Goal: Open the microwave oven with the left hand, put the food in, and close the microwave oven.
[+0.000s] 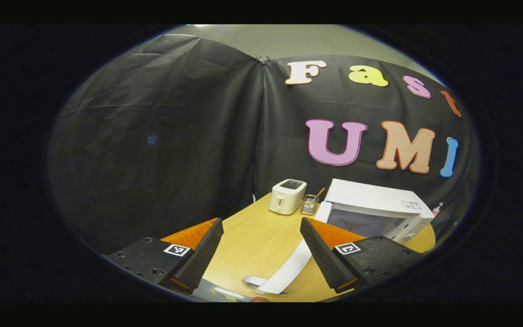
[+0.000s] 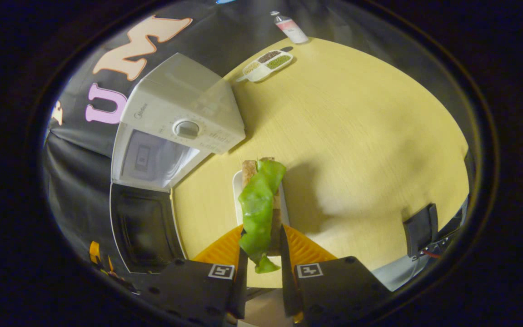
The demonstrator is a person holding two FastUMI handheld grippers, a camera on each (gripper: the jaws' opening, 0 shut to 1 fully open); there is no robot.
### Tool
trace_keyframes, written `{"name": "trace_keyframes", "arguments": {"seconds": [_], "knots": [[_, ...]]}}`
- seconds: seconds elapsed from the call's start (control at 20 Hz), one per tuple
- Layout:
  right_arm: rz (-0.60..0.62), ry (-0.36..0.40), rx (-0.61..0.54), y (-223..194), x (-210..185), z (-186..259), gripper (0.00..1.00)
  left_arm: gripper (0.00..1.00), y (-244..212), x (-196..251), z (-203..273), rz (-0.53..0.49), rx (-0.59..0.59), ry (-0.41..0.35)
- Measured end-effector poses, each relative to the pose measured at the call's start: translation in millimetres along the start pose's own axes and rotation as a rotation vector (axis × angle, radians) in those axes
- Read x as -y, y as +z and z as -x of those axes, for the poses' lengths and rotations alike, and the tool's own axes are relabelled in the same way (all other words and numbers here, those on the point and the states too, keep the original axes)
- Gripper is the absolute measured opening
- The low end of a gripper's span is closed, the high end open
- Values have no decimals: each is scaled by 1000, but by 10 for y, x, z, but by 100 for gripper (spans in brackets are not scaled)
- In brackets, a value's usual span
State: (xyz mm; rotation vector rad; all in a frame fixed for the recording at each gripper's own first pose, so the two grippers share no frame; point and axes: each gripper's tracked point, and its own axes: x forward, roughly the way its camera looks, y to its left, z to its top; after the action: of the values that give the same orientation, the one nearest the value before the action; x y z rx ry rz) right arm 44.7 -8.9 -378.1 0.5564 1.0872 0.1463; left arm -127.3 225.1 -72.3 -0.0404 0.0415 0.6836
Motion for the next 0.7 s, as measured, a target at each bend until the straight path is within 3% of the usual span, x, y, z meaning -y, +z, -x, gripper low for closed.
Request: {"name": "trace_keyframes", "arguments": {"seconds": [0.35,0.7], "knots": [[-32,51,84,72,-253,377,35,100,-4,51,-69,-8,-11,-46],[-87,176,160,-148,-965,616,35,100,25,6,-249,-53,-21,-126]]}}
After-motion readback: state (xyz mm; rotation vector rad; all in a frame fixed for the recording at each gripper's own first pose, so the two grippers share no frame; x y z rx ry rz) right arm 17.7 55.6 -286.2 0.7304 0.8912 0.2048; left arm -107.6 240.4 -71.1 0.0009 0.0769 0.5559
